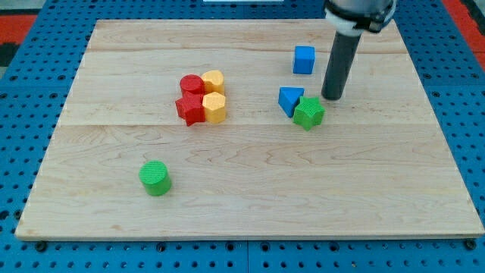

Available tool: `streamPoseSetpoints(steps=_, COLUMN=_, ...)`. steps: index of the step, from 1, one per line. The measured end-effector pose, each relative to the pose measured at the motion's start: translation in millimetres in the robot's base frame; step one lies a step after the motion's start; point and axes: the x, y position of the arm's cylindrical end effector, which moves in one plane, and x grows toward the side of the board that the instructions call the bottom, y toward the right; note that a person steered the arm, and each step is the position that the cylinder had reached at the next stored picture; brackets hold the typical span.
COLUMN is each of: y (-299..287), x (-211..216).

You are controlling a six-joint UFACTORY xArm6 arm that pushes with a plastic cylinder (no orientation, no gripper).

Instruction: Push the cube at the top right of the triangle

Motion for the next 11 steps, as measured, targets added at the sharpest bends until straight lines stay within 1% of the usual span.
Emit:
streamPoseSetpoints(steps=1, y=10.1, x=-57.4)
streamPoseSetpoints(steps=2, y=10.1, x=-101.4)
streamPoseSetpoints(steps=3, y=-11.2, x=-83.1)
streamPoseSetpoints(steps=4, y=-48.4, x=-54.2)
streamPoseSetpoints(steps=5, y=-40.5, x=-60.1)
streamPoseSetpoints(steps=6, y=-42.5, x=-82.3)
streamPoseSetpoints(steps=7, y=-70.1, x=-71.7)
streamPoseSetpoints(steps=8, y=-70.1, x=-55.9)
streamPoseSetpoints(steps=9, y=-53.5, x=-43.5)
streamPoseSetpoints(steps=11, y=-61.3, x=-79.9)
